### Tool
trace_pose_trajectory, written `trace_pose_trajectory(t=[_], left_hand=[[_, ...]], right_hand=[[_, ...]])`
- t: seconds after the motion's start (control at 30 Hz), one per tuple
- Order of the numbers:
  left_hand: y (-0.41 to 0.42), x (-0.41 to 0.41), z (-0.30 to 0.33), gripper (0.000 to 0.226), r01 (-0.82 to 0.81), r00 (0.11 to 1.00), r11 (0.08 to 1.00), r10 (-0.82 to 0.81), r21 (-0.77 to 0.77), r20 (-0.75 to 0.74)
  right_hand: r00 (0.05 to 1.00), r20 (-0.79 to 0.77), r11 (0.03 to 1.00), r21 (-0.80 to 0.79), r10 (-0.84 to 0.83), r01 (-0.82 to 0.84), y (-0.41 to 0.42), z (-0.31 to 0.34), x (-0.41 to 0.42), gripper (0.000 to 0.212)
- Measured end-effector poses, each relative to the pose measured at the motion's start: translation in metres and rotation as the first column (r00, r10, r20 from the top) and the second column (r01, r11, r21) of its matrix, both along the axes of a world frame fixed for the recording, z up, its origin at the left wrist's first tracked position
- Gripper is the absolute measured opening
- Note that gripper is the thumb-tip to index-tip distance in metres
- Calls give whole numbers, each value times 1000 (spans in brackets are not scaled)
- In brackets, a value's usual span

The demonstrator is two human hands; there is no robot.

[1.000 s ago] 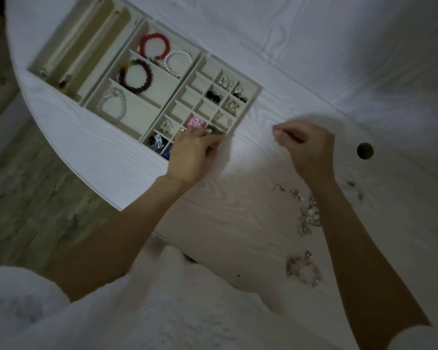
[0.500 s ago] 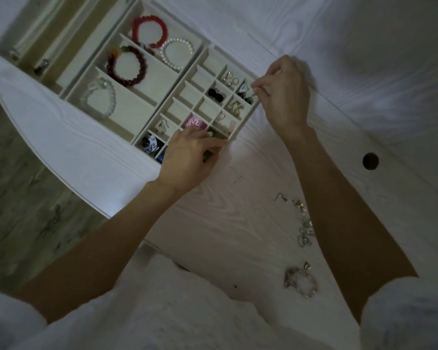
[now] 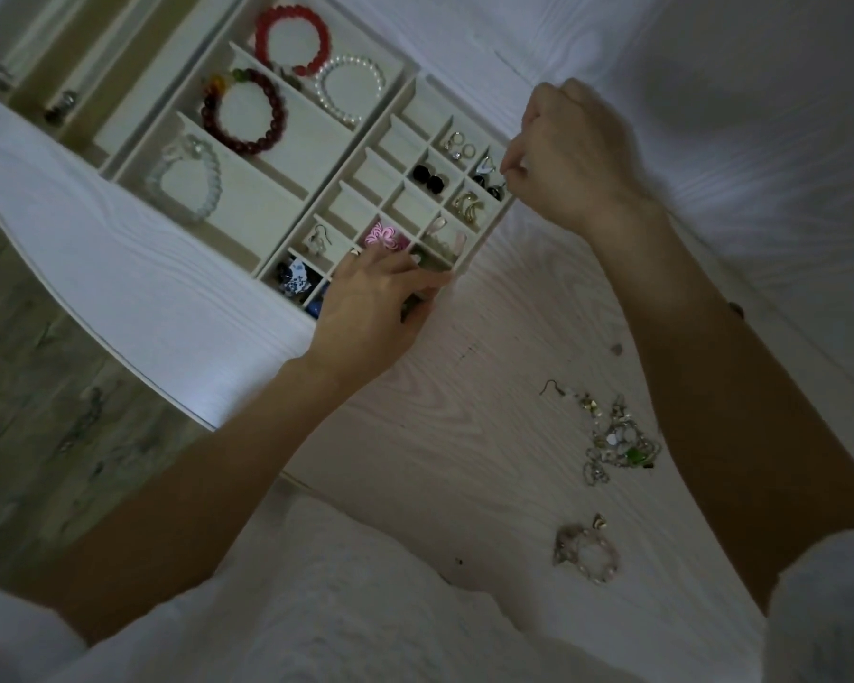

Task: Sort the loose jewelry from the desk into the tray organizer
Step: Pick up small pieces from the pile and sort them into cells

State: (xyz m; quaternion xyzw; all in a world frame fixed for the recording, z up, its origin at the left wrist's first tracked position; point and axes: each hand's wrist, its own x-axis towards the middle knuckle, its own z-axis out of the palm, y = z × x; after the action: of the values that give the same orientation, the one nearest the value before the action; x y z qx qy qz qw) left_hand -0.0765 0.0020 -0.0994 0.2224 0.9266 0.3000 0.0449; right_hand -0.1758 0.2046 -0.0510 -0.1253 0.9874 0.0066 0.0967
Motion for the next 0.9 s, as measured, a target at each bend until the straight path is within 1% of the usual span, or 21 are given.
trace_pose_trajectory(t=[0.07,0.17,0.2,0.27,0.3,0.37,0.57,0.63,0.77,0.83,0.9], left_hand=[[0,0,-1,25,-6,1000,1000,6,-1,9],[-1,1,-1,28,3,1000,1000,-3,-17,26],[0,1,0,28,6,1000,1000,-6,-21,31],[0,1,1,25,9,999,1000,-8,-23,37],[1,1,1,25,11,999,1000,-10,-21,38],[1,1,2,25,13,999,1000,-12,-22,39],[3,2,3,23,3,1000,1000,-2,-13,24],[3,2,3,24,2,1000,1000,-1,-14,24],[3,3,3,23,1,1000,1000,0,-6,22],[3,2,4,23,3,1000,1000,-3,0,18],[3,2,3,23,9,1000,1000,-9,-6,21]], right_hand=[[999,37,996,81,23,-26,-4,0,-2,17],[994,104,992,124,26,-39,-6,-1,-7,25],[991,131,991,128,21,-38,-6,-1,-10,24],[982,188,990,140,6,-32,-7,-2,-18,12],[976,216,988,149,-9,-24,-8,-2,-21,9],[962,269,984,180,-38,-11,-10,-1,-24,10],[937,349,971,228,-13,-72,-10,4,-29,20],[939,342,970,233,-17,-67,-10,4,-27,27],[969,247,980,190,6,-54,-6,2,-19,29],[986,167,990,143,-5,-19,-1,-2,-11,24],[996,87,997,82,-22,15,3,-12,-4,11]])
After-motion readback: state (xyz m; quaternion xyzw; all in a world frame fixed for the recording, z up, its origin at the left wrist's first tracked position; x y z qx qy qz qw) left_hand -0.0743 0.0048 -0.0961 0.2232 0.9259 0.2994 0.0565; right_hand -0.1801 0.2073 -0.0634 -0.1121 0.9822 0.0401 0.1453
